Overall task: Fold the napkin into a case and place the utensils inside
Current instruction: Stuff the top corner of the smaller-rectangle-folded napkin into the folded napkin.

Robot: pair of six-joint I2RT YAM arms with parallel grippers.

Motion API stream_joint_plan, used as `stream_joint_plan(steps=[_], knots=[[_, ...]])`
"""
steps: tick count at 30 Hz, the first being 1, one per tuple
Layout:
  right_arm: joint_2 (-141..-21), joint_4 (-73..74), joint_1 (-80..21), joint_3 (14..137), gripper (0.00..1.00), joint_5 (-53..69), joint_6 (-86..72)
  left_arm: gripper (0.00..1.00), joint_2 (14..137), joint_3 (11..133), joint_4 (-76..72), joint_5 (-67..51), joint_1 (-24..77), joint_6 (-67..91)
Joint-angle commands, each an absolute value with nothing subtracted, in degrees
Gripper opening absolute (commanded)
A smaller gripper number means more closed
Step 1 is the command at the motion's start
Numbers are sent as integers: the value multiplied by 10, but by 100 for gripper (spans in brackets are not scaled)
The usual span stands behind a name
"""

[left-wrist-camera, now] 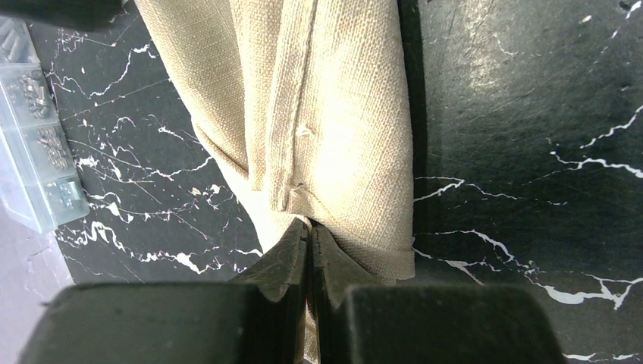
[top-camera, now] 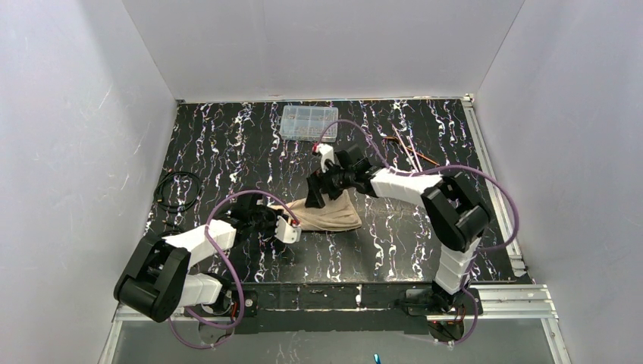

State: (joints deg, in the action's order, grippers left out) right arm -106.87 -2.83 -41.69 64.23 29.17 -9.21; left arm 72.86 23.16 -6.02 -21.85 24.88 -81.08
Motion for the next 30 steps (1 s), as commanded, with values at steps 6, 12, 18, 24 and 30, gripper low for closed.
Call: stream_joint_plan(steps=[6, 12, 18, 24, 30], knots=[[-952, -137, -359, 620, 99, 49, -172, 0, 732, 209, 3, -234, 254, -819], [-997, -152, -318, 631, 99, 205, -129, 0, 732, 209, 3, -237, 253, -821], [-978, -386, -320, 489, 99, 422, -183, 0, 731, 210, 3, -231, 253, -817], [-984, -440, -376, 449, 96, 401, -186, 0, 731, 213, 5, -227, 253, -817], [-1061, -470, -398, 479, 89, 422, -202, 0, 731, 214, 5, -224, 253, -812]])
